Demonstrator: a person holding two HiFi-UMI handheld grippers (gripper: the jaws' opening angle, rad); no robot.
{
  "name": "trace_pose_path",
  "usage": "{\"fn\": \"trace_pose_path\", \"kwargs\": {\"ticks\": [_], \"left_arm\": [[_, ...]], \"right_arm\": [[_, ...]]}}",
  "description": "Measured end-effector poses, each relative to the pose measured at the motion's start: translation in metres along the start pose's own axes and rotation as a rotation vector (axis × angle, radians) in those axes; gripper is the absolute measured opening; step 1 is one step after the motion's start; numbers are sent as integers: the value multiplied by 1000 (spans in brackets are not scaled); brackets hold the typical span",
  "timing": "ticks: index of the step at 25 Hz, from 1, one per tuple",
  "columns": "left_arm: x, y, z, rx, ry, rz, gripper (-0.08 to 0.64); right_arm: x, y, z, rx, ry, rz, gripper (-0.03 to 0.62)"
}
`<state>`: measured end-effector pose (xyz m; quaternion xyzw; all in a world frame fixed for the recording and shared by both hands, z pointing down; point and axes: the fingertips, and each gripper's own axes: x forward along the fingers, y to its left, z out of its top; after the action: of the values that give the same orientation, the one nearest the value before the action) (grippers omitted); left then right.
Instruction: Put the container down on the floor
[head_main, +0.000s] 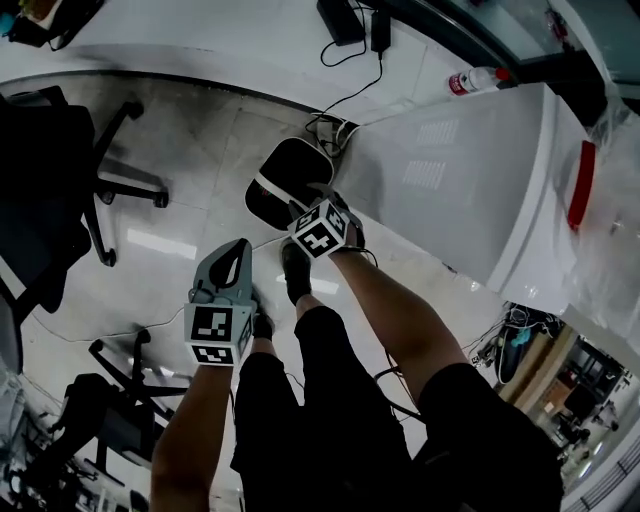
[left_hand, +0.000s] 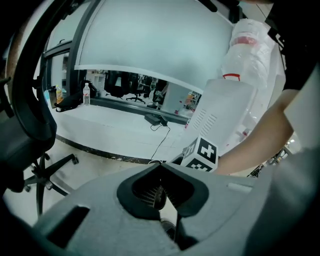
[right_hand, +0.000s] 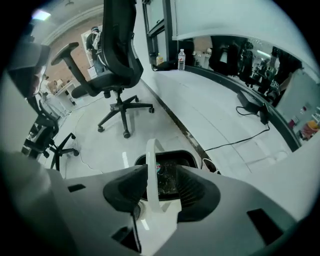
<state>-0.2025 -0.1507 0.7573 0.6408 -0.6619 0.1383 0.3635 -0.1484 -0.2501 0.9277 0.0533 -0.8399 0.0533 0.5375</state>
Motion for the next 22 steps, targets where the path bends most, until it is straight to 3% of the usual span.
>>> {"fn": "trace_pose_path", "kwargs": {"ticks": [10,16,22], "left_arm": [[-98,-8,8,16,-23,-1,8],[-148,-18,35,77,-98,-24,8],[-195,-28,64,72,-176,-36,8]], "right_arm": [[-99,41,5,177,-105,-5,156],[-168,69,23,188,-193,-19,129],[-250,78,60,252,-341,-70,89]]}}
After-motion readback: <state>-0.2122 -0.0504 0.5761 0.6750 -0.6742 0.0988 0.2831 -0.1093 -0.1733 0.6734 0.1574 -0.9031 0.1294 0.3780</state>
